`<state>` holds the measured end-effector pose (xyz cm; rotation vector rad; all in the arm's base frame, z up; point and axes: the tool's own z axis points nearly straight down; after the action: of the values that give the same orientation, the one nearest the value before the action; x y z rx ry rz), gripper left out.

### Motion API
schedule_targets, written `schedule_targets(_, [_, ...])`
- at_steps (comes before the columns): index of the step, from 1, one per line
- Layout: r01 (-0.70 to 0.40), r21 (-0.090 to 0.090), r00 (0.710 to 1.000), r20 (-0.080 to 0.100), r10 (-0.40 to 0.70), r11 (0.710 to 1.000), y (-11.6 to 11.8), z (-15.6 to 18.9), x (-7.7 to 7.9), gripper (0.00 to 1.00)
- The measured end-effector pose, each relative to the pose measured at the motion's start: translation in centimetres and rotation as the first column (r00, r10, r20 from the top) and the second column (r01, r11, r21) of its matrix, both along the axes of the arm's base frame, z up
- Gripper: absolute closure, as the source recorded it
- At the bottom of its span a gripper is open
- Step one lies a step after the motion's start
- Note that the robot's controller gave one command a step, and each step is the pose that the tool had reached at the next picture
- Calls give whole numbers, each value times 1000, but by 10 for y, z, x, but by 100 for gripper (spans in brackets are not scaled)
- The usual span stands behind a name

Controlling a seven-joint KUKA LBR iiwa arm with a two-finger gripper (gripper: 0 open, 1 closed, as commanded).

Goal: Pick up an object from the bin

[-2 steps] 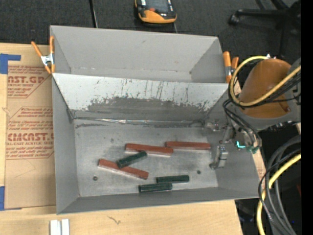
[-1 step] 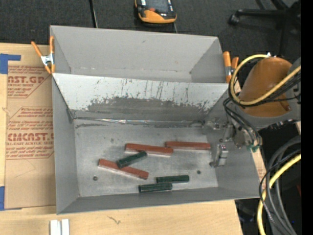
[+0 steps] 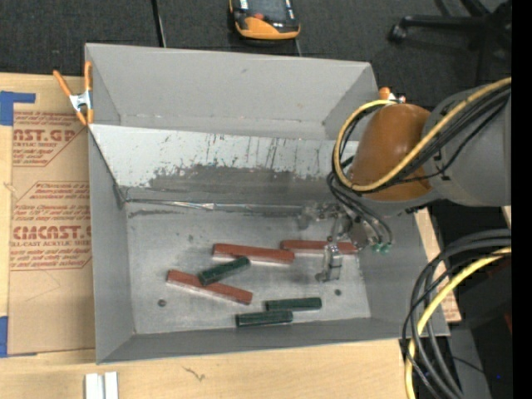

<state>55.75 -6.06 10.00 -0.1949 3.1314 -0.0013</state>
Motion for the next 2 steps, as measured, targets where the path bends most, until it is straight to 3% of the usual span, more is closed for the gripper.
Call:
schedule_targets(1, [45, 2, 999, -5, -45, 999, 14, 6, 17, 0])
schedule_targets(2, [16, 1, 1000, -3, -16, 1000, 59, 0, 18, 0])
